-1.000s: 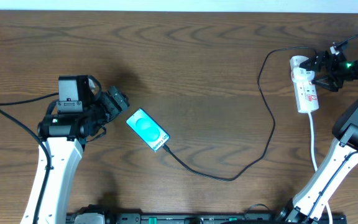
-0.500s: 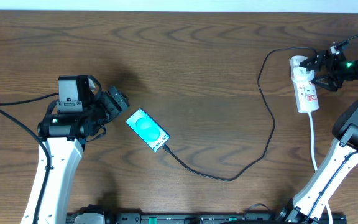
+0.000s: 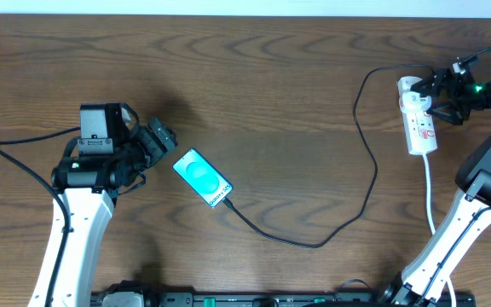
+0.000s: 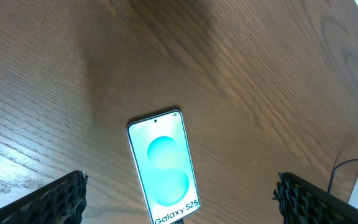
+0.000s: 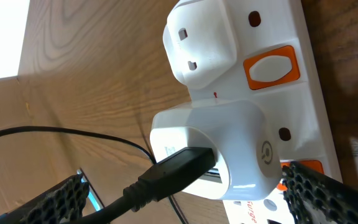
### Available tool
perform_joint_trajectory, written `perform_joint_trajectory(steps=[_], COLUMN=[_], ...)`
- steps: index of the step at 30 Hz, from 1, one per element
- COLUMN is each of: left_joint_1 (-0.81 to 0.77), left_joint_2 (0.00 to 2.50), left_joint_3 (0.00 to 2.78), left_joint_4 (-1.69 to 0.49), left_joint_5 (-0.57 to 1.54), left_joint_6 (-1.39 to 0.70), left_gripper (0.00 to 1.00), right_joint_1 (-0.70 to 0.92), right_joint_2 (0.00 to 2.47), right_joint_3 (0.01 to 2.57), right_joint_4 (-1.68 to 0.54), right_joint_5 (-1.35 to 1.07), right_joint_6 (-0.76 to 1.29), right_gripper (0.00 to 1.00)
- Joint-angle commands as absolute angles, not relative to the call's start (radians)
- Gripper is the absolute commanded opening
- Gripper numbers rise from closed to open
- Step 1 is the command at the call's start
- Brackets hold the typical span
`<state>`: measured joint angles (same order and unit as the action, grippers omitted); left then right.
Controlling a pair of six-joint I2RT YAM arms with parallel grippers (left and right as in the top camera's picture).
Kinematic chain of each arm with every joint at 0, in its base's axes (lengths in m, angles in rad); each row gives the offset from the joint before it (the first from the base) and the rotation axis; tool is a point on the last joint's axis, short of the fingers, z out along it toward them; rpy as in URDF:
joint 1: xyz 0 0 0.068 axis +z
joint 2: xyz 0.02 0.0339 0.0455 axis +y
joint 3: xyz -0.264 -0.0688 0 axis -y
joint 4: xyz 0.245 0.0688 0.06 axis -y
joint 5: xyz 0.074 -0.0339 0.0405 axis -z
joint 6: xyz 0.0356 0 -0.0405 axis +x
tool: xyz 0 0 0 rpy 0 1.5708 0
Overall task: Plug charger to phone and switch on socket
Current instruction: 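Press the orange switch beside the charger plug with the right gripper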
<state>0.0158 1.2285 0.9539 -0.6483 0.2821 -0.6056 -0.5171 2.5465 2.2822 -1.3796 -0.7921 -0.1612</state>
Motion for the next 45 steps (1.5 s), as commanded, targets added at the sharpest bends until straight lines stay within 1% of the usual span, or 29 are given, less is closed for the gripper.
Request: perform_joint_trajectory(steps=[1,27,45], left_joint_1=[0.017,0.017,0.017], left_joint_2=[1.229,1.229,1.229], left_joint_3=[0.947,0.947,0.947], left_joint_4=[-0.65,-0.65,-0.651], left_joint_5=[0.276,0.275,0.276], left_joint_6=[-0.603,-0.603,-0.603], left_gripper=[0.97,0.97,0.97], right_joint_1=[-0.495,-0.449,-0.512], right_joint_2=[2.572,2.572,2.572], right_joint_3=[2.296,2.295,2.295], right_joint_4=[-1.383,-1.376,-1.353], right_joint_5=[-0.81,-0.765,-0.761], right_joint_6=[-0.15,-0.135,-0.136], right_gripper=[0.99,0.99,0.99])
